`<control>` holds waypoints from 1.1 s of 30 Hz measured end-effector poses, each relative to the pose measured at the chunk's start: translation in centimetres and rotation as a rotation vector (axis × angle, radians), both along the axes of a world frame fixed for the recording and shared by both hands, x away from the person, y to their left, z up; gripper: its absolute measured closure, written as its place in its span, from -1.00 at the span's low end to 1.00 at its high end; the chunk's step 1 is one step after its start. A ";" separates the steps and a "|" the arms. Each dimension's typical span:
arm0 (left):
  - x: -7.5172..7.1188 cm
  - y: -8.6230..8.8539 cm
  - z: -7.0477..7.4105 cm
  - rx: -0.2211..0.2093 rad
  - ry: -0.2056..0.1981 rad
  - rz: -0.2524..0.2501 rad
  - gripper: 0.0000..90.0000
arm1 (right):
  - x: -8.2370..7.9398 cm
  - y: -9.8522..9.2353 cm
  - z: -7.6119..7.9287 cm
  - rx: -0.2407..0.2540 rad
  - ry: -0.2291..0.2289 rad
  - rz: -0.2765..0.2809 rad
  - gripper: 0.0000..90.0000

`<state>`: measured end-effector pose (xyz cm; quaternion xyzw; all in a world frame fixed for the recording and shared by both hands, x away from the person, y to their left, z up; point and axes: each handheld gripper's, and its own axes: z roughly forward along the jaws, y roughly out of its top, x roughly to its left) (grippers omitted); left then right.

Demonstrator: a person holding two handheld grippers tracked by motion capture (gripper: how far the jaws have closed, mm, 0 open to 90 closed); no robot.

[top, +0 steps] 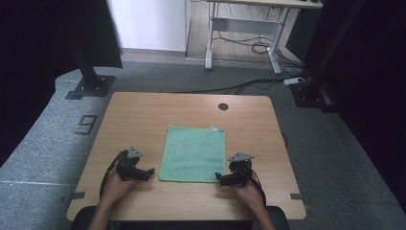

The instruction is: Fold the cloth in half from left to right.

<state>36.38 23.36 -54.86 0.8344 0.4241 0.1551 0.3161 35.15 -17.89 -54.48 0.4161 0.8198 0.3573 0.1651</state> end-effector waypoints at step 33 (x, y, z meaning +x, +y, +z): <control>0.0 0.0 0.0 0.001 0.001 -0.001 -1.00 | 1.1 -5.0 -0.3 -0.096 0.016 -0.144 -0.90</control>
